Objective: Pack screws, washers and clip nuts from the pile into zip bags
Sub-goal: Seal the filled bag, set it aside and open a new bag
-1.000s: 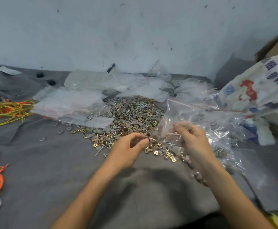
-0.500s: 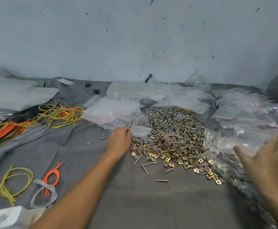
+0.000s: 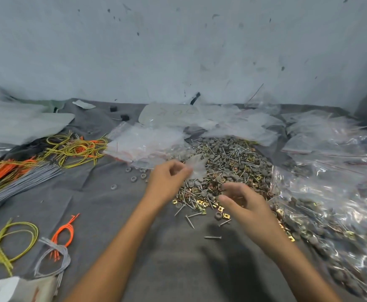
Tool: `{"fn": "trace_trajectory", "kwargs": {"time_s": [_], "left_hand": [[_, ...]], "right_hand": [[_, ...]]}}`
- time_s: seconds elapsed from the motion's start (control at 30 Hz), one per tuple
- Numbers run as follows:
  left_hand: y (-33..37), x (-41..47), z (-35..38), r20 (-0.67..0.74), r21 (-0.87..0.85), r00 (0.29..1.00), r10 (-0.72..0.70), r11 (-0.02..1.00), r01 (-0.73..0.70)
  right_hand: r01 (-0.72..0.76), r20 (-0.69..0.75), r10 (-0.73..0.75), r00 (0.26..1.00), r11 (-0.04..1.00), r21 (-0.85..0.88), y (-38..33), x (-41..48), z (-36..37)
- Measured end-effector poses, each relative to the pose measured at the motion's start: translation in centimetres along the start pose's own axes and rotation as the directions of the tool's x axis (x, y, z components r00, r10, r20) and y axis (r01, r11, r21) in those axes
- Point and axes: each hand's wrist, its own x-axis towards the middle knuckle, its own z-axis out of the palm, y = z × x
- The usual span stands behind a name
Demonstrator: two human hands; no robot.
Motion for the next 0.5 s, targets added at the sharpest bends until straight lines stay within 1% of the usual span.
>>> {"fn": "trace_trajectory", "kwargs": {"time_s": [0.07, 0.1, 0.13, 0.2, 0.23, 0.3, 0.33, 0.37, 0.43, 0.5], "left_hand": [[1.3, -3.2, 0.5, 0.03, -0.182, 0.999, 0.019, 0.983, -0.014], [1.9, -4.8, 0.7, 0.048, -0.252, 0.998, 0.034, 0.967, -0.021], [2.5, -6.4, 0.7, 0.065, -0.309, 0.997, 0.048, 0.951, -0.025], [2.9, -8.8, 0.2, 0.078, -0.383, 0.996, 0.04, 0.924, -0.008], [3.0, -9.6, -0.3, 0.085, -0.39, 0.996, 0.014, 0.921, 0.02], [3.4, -10.7, -1.9, 0.142, -0.413, 0.99, -0.025, 0.907, 0.082], [3.7, -11.2, -2.6, 0.187, -0.455, 0.982, -0.029, 0.883, 0.113], [3.9, -11.6, -3.3, 0.228, -0.48, 0.973, -0.024, 0.867, 0.134], [4.4, -12.4, -4.2, 0.257, -0.445, 0.966, -0.011, 0.886, 0.128], [4.5, -13.2, -4.4, 0.246, -0.363, 0.969, -0.004, 0.927, 0.096]], "right_hand": [[-0.049, 0.066, 0.032, 0.997, 0.959, 0.28, -1.6, 0.2, 1.4], [-0.044, 0.067, 0.02, 0.998, 0.925, 0.377, -2.1, 0.0, 2.0], [-0.016, 0.05, -0.006, 0.999, 0.901, 0.434, -2.5, -0.3, 2.4], [0.042, 0.037, -0.065, 0.997, 0.902, 0.43, -2.6, -1.3, 2.5], [0.054, 0.073, -0.092, 0.993, 0.913, 0.404, -2.6, -1.8, 2.3], [0.046, 0.226, -0.131, 0.965, 0.937, 0.347, -2.9, -2.6, 1.4], [0.041, 0.294, -0.141, 0.945, 0.947, 0.32, -3.2, -3.0, 1.0], [0.044, 0.324, -0.144, 0.935, 0.955, 0.295, -3.4, -3.2, 0.6], [0.064, 0.306, -0.146, 0.941, 0.963, 0.263, -3.7, -3.5, 0.2], [0.045, 0.338, -0.144, 0.93, 0.958, 0.283, -4.0, -4.0, 0.1]]}}
